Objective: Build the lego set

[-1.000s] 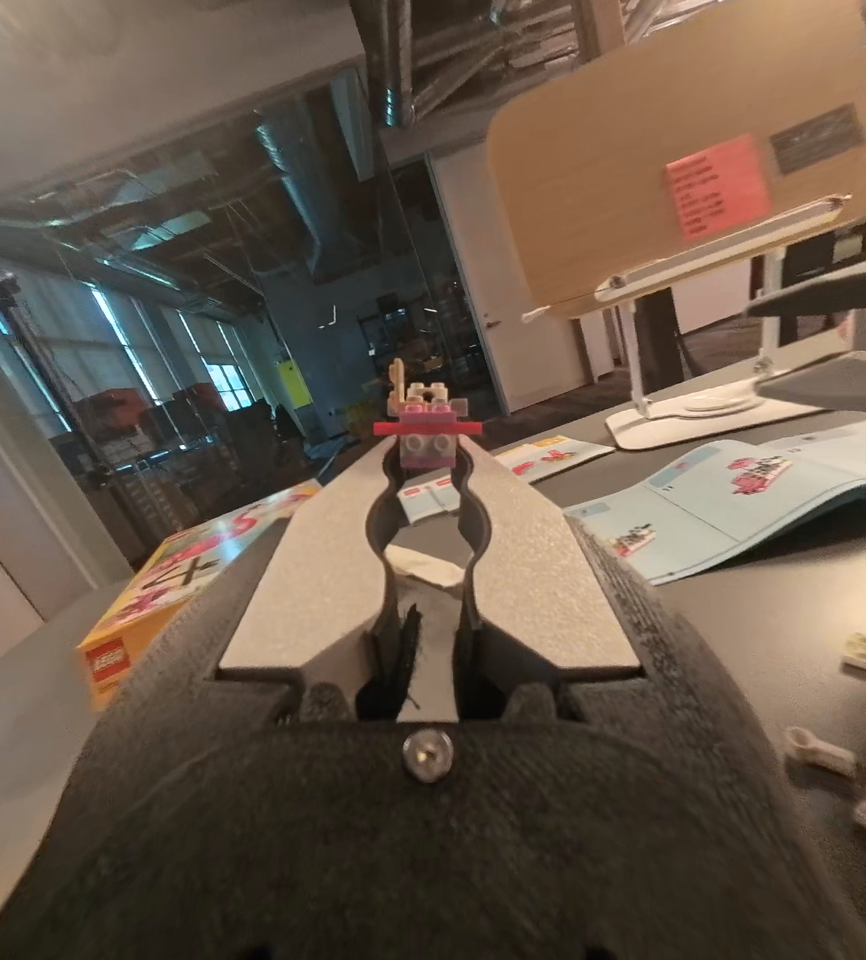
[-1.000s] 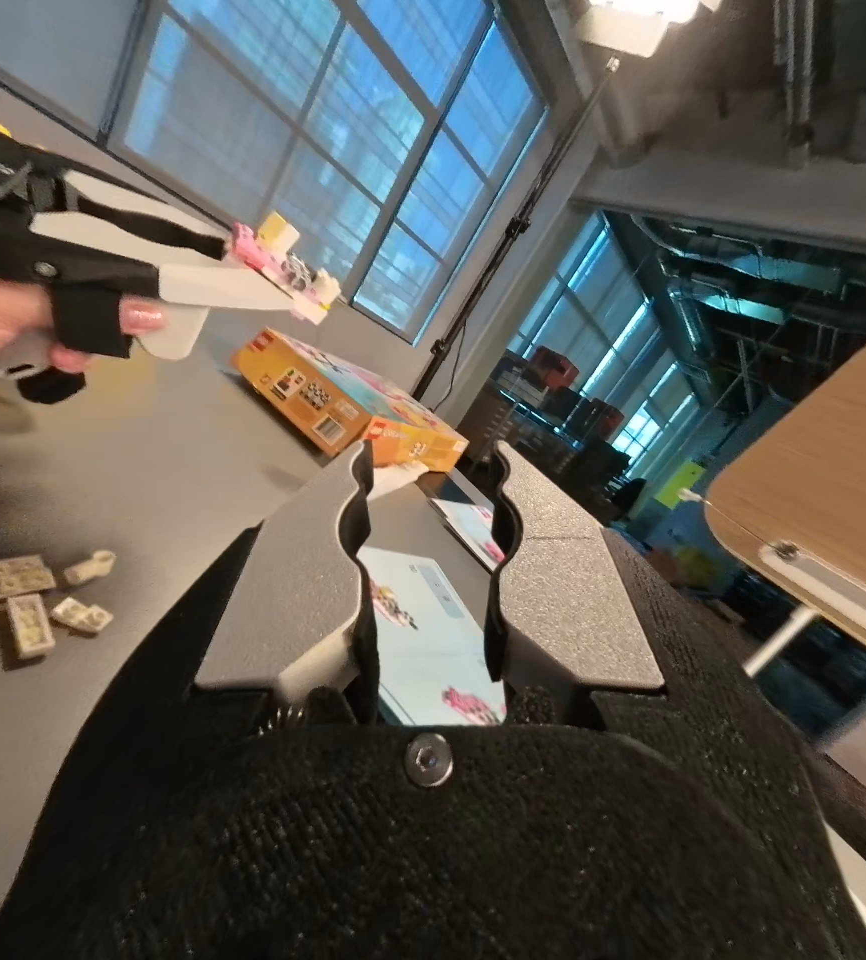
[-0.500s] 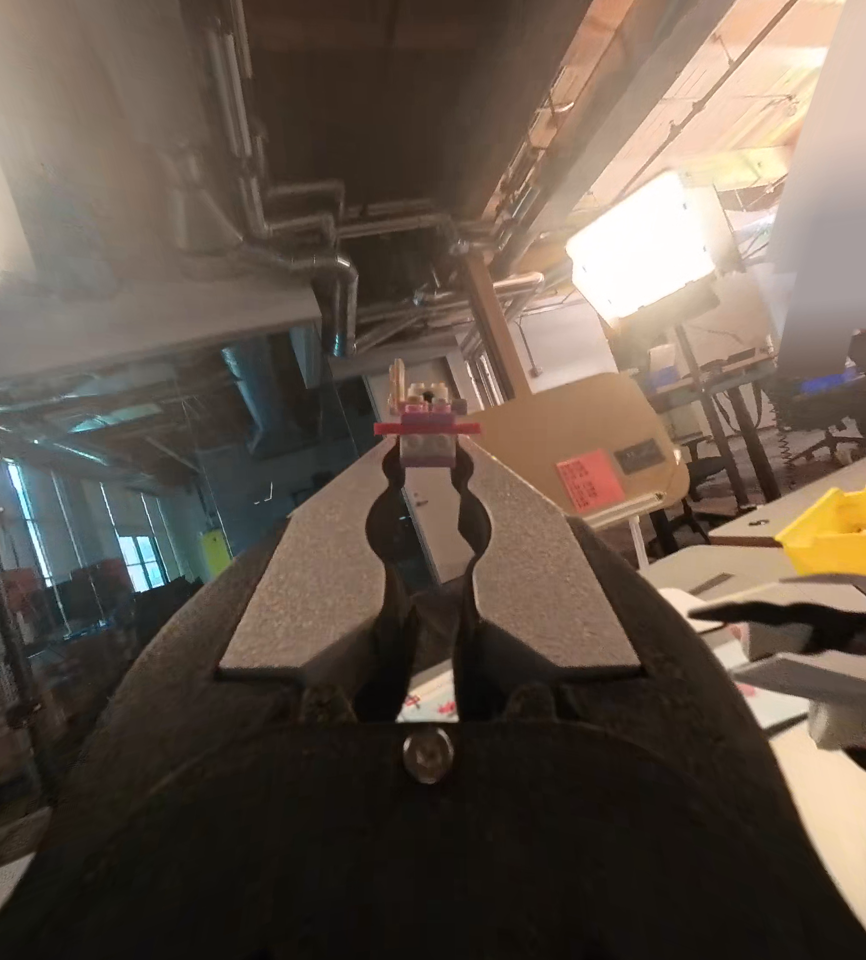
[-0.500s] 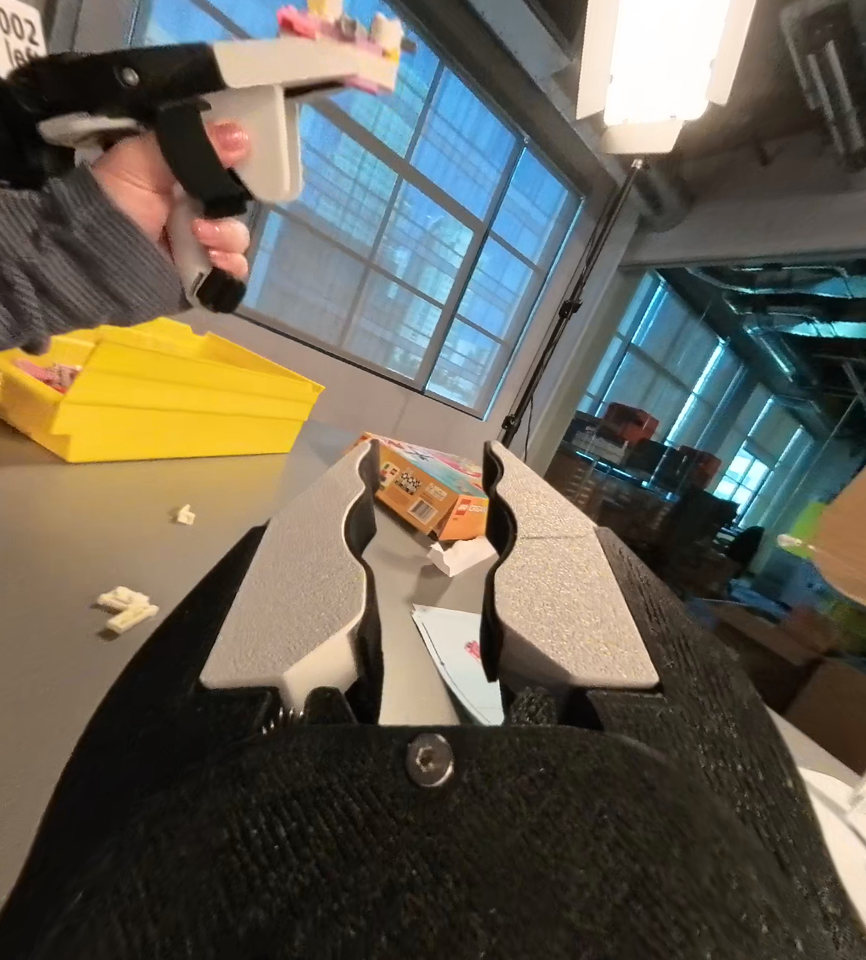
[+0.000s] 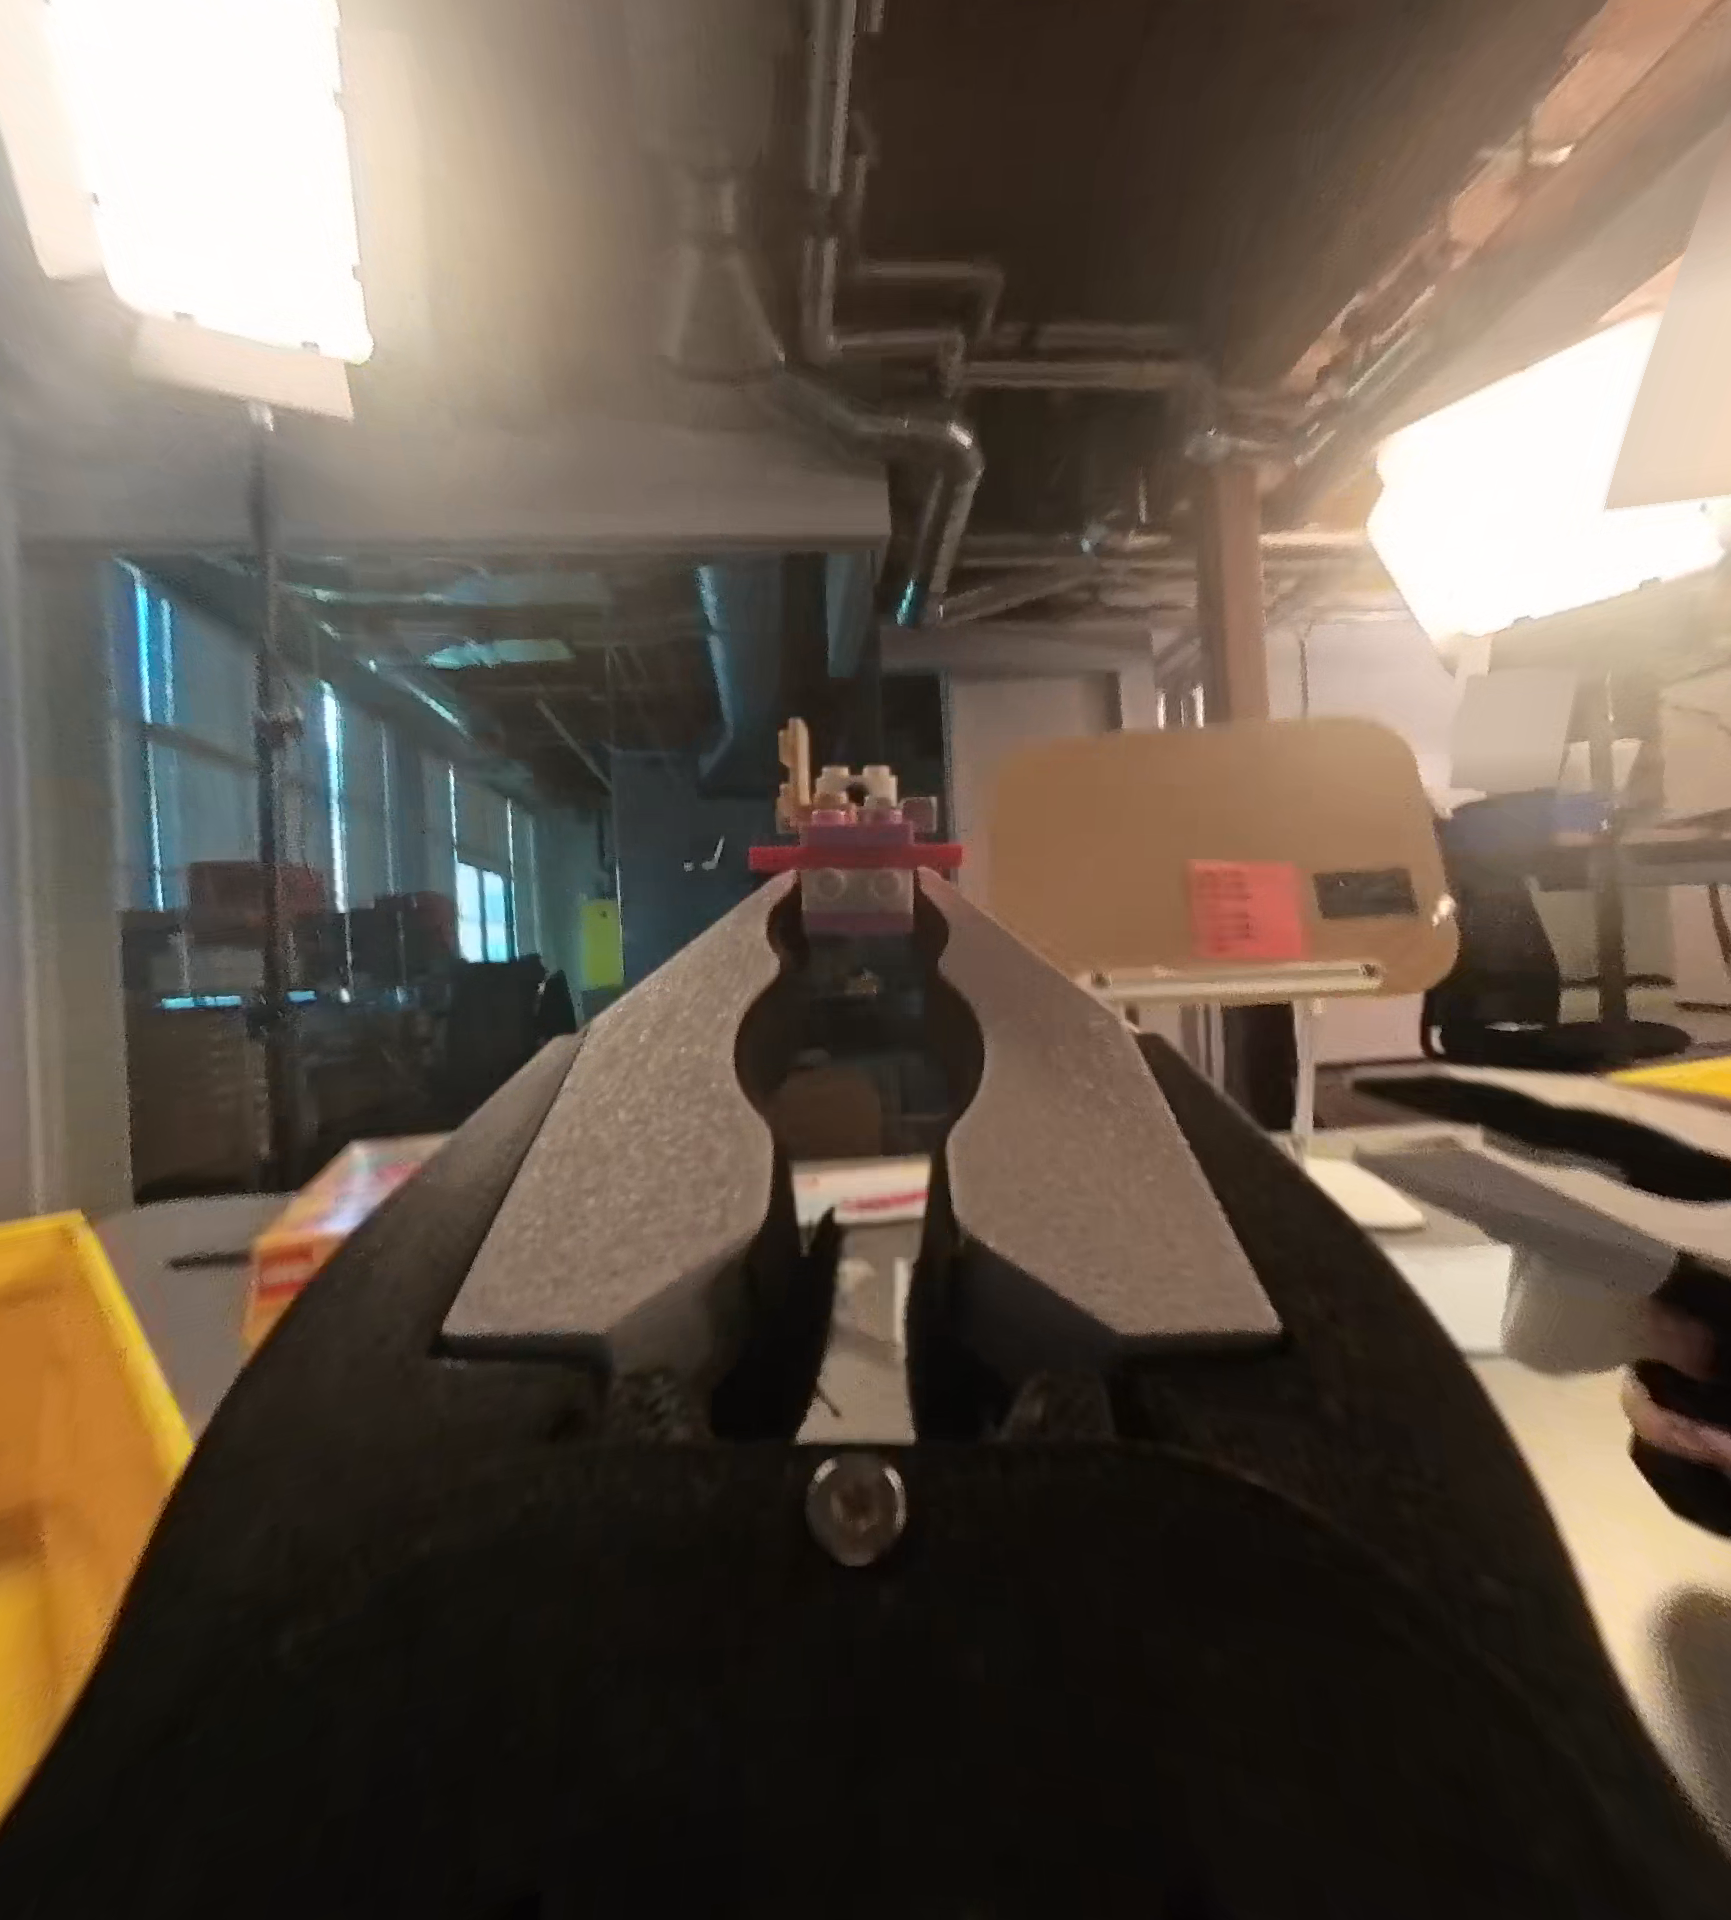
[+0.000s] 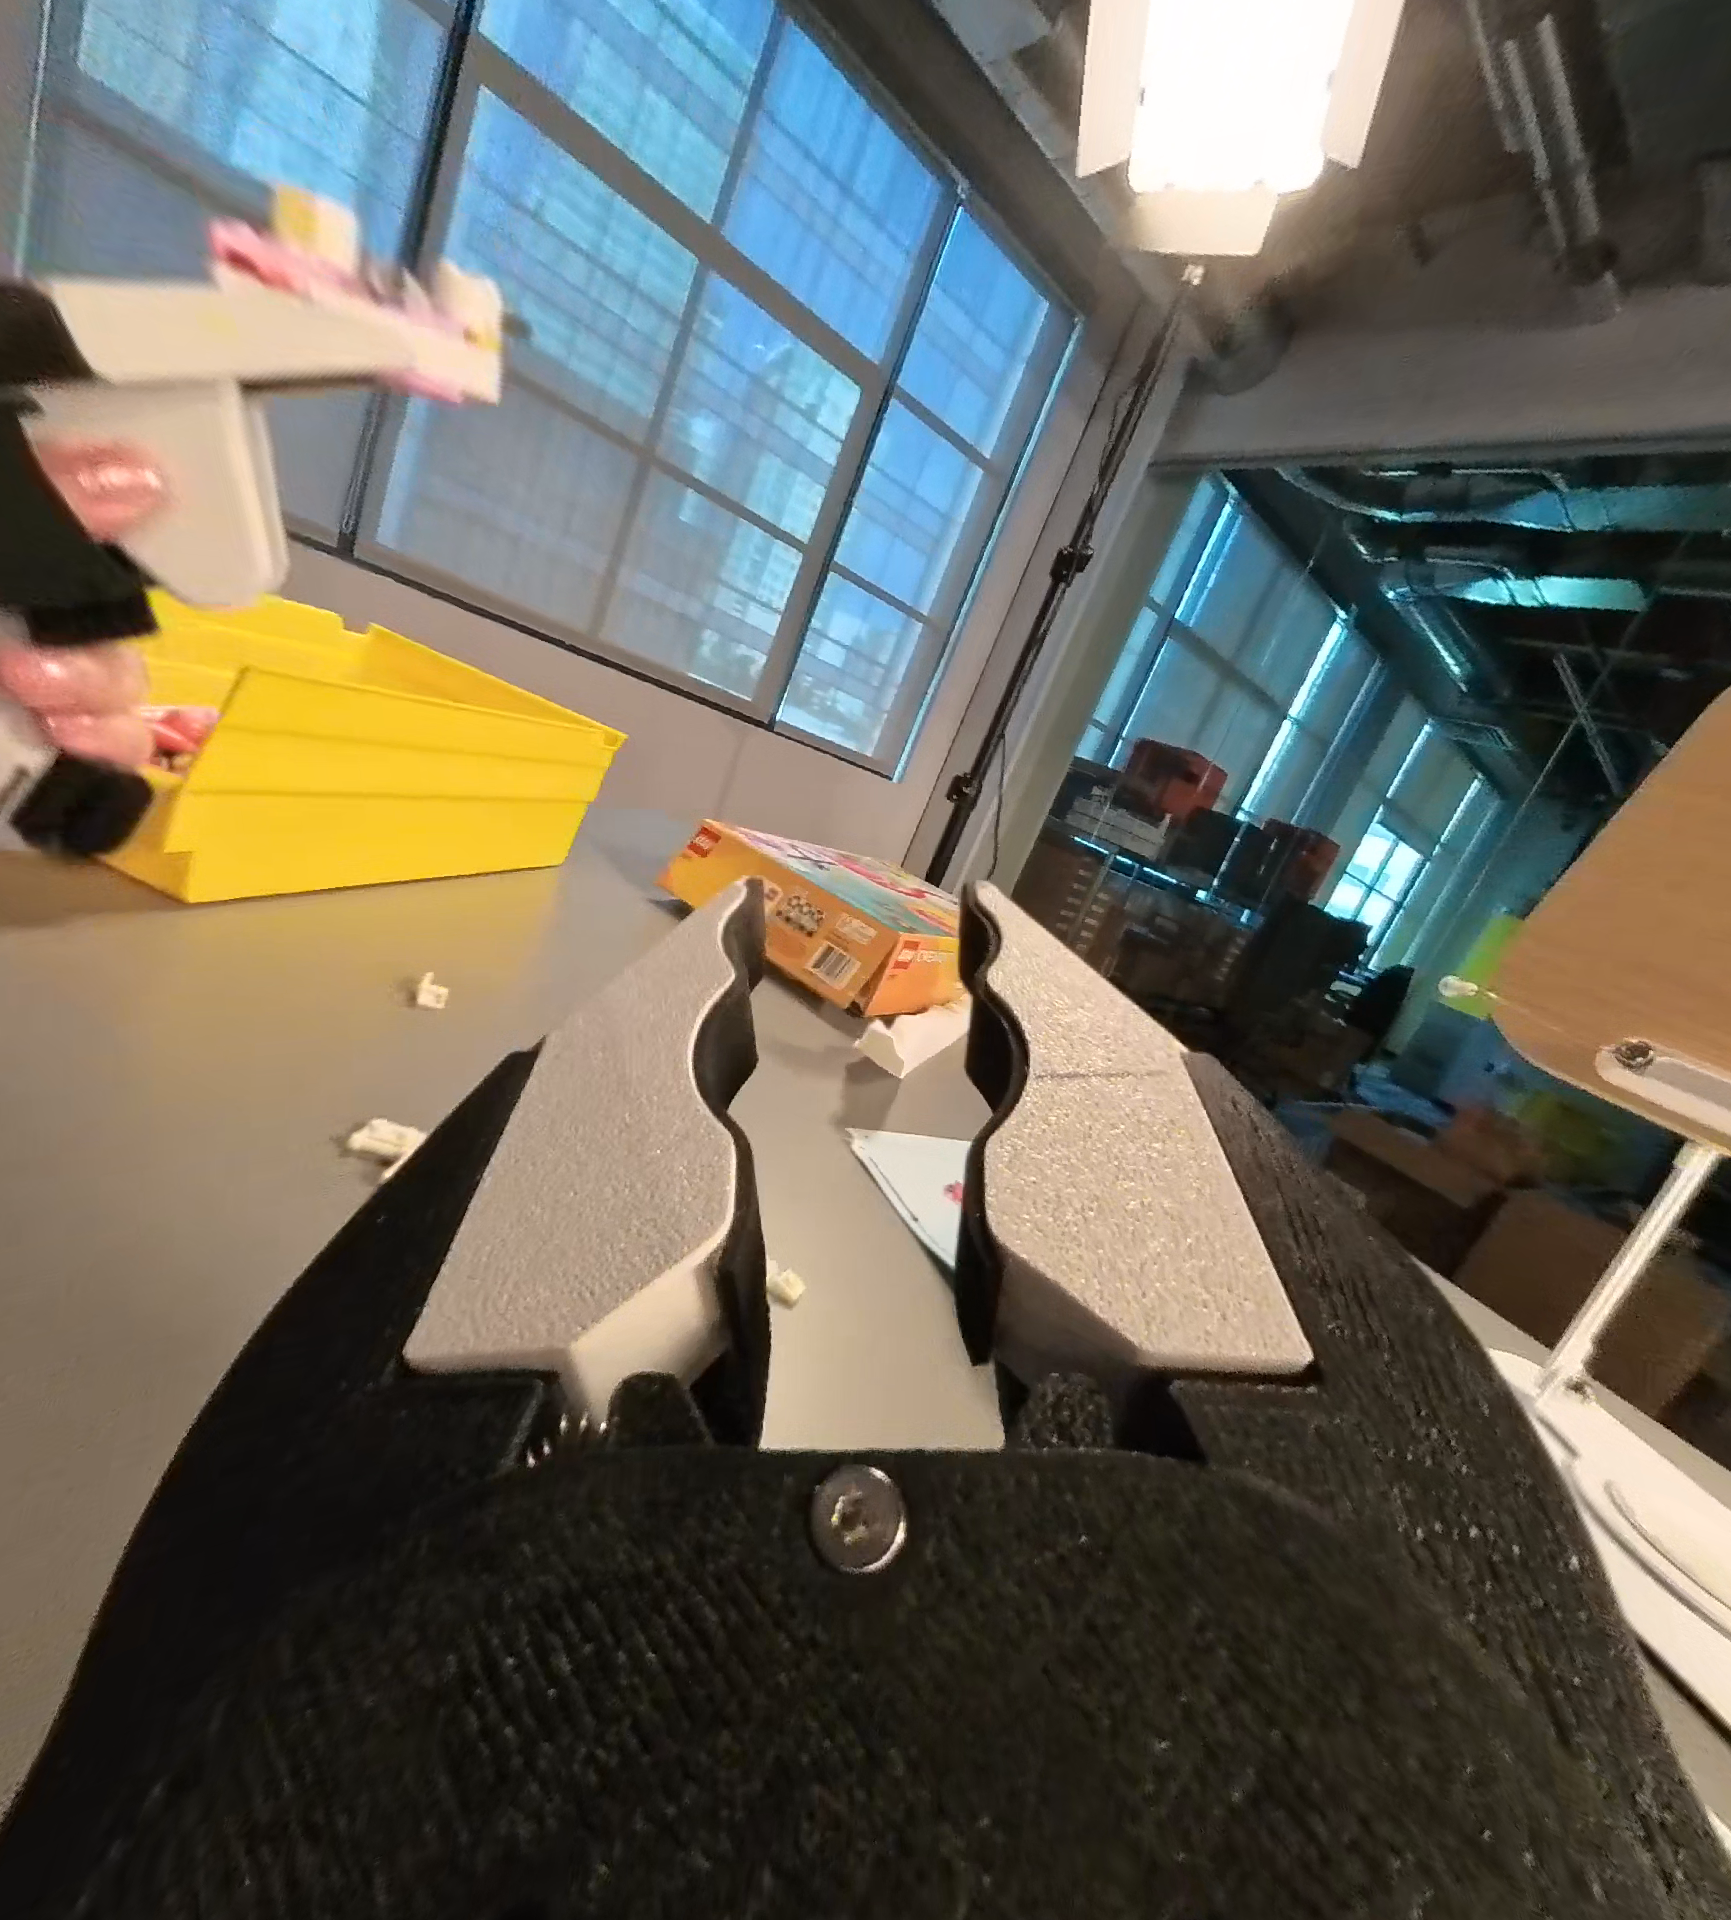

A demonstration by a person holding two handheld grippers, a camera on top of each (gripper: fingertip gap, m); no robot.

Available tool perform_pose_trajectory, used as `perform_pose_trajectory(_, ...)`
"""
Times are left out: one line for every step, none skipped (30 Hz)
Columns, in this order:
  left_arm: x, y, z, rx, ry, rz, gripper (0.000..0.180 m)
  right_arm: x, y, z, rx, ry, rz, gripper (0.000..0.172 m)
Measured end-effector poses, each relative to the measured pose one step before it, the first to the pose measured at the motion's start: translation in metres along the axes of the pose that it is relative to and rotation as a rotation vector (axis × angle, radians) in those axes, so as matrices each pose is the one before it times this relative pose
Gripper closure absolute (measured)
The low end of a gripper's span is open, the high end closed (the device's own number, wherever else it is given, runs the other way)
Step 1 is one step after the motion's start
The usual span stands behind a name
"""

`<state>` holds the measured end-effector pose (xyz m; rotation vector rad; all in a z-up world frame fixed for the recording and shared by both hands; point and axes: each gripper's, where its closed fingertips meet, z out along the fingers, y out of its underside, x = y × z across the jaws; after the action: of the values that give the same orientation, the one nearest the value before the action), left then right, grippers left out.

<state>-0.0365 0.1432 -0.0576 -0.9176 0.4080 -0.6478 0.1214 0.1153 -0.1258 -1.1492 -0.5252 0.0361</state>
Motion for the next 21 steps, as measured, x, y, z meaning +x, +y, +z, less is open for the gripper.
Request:
perform_pose_trajectory(0.00663, 0.01061, -0.00082, -0.0343, 0.0204, -0.011, 0.165, -0.00193, -0.00073, -0.00075, 0.0025, -0.0117, 0.006, 0.136)
perform_pose_trajectory(0.00576, 0.009, -0.00037, -0.0288, 0.0208, -0.0013, 0.165, -0.00134, -0.00082, -0.00025, 0.0059, -0.0112, 0.0085, 0.136)
perform_pose_trajectory(0.0027, 0.00818, -0.00044, -0.0268, 0.0045, 0.0098, 0.165, -0.00091, -0.00055, 0.00008, 0.0049, -0.0097, 0.0094, 0.136)
perform_pose_trajectory(0.00184, 0.00806, -0.00037, -0.0281, 0.0008, 0.0158, 0.165, -0.00067, -0.00034, 0.00009, 0.0036, -0.0089, 0.0114, 0.136)
perform_pose_trajectory(0.00172, 0.00801, -0.00075, -0.0233, -0.0043, 0.0217, 0.165, -0.00059, -0.00041, -0.00008, 0.0041, -0.0077, 0.0112, 0.136)
perform_pose_trajectory(0.00238, 0.00895, -0.00053, -0.0239, -0.0079, 0.0314, 0.165, -0.00037, -0.00087, -0.00028, 0.0054, -0.0045, 0.0082, 0.135)
perform_pose_trajectory(0.0039, 0.00729, 0.00103, -0.0269, -0.0012, 0.0416, 0.165, -0.00053, -0.00119, -0.00011, 0.0062, -0.0028, 0.0053, 0.135)
perform_pose_trajectory(0.00412, 0.0028, 0.00252, -0.0323, 0.0024, 0.0525, 0.165, -0.00183, -0.00124, 0.00038, 0.0064, -0.0068, 0.0048, 0.135)
perform_pose_trajectory(0.00248, 0.00466, 0.00259, -0.0333, -0.0134, 0.0685, 0.165, -0.00388, -0.0011, 0.00097, 0.0039, -0.0146, 0.0052, 0.135)
perform_pose_trajectory(0.00299, 0.00846, 0.00278, -0.0439, -0.0133, 0.0793, 0.165, -0.00557, -0.00023, 0.00152, -0.0029, -0.0185, 0.0003, 0.135)
perform_pose_trajectory(0.00459, 0.00745, 0.00315, -0.0462, 0.0009, 0.0735, 0.165, -0.00622, 0.00074, 0.0021, -0.0113, -0.0163, -0.0072, 0.135)
perform_pose_trajectory(0.00487, 0.00452, 0.00272, -0.0324, 0.0037, 0.0537, 0.165, -0.00731, 0.00026, 0.00226, -0.0104, -0.0193, -0.0078, 0.134)
perform_pose_trajectory(0.00493, 0.00234, 0.00254, -0.0178, 0.0062, 0.0389, 0.165, -0.00858, -0.00061, 0.00216, -0.0048, -0.0275, -0.0033, 0.134)
perform_pose_trajectory(0.0052, 0.00143, 0.00208, -0.0132, 0.011, 0.0354, 0.165, -0.00823, 0.00051, 0.00225, -0.0097, -0.028, -0.0032, 0.134)
perform_pose_trajectory(0.00433, 0.00036, 0.00152, -0.0077, 0.0061, 0.0383, 0.165, -0.00657, 0.00164, 0.00224, -0.0159, -0.0222, -0.0064, 0.134)
perform_pose_trajectory(0.00455, -0.00021, 0.00113, -0.0049, 0.0062, 0.0436, 0.165, -0.00467, 0.00136, 0.00167, -0.0112, -0.0162, -0.0057, 0.134)
perform_pose_trajectory(0.00514, -0.0004, 0.00094, -0.0044, 0.0093, 0.0434, 0.165, -0.00232, 0.00008, 0.00074, -0.0031, -0.0079, -0.0002, 0.133)
perform_pose_trajectory(0.00485, -0.0001, 0.00094, -0.0069, 0.0088, 0.0393, 0.165, -0.00029, -0.00024, -0.00001, 0.0, -0.0004, 0.0061, 0.133)
perform_pose_trajectory(0.00394, -0.00071, 0.00072, -0.003, 0.0064, 0.0294, 0.165, 0.00094, -0.00007, -0.00032, 0.0005, 0.0026, 0.0082, 0.133)
perform_pose_trajectory(0.0036, -0.00232, 0.00021, 0.0087, 0.0126, 0.0102, 0.165, 0.00171, -0.0005, -0.00055, 0.0037, 0.0052, 0.0067, 0.133)
perform_pose_trajectory(0.00244, -0.00248, -0.00013, 0.013, 0.0153, -0.0144, 0.165, 0.00185, -0.00109, -0.00062, 0.0073, 0.0066, 0.004, 0.133)
